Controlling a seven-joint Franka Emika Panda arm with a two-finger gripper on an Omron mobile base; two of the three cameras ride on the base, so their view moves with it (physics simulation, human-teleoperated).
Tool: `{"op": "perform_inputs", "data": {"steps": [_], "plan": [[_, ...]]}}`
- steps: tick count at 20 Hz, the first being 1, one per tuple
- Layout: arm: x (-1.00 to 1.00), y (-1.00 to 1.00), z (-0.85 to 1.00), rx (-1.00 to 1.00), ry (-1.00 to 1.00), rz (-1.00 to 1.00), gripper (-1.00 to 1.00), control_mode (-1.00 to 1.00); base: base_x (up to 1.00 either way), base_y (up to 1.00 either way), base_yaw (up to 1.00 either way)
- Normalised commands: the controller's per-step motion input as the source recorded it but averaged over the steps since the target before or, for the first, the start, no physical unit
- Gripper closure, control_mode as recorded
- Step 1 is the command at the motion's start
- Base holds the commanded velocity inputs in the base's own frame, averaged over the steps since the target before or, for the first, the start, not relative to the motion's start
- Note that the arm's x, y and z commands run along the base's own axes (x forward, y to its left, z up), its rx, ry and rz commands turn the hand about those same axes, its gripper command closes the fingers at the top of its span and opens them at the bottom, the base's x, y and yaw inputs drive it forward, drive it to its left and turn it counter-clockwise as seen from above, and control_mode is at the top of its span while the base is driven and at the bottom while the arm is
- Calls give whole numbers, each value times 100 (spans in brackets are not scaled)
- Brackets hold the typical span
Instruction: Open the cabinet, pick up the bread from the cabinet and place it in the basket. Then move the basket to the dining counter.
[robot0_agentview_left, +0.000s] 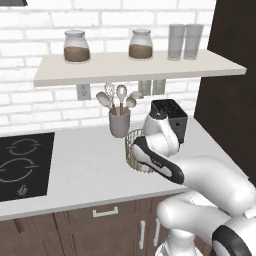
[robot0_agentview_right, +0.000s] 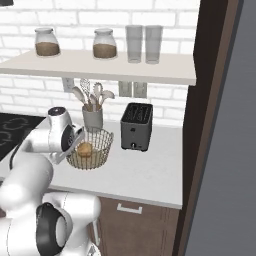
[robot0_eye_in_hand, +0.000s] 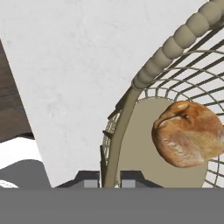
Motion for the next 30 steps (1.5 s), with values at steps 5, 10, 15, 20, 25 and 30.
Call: {"op": "perform_inputs", "data": {"steps": [5, 10, 15, 20, 25, 30], "plan": [[-76, 0, 97, 0, 9, 9, 100, -100, 0, 0, 0], [-98, 0, 98, -1, 7, 1, 100, -100, 0, 0, 0], [-51, 0, 61, -4, -2, 0, 100, -100, 0, 0, 0], [-5, 0, 44, -12, -12, 0, 100, -100, 0, 0, 0], [0, 0, 0, -2, 0, 0, 100, -100, 0, 0, 0], [0, 0, 0, 0, 0, 0, 100, -100, 0, 0, 0]]}}
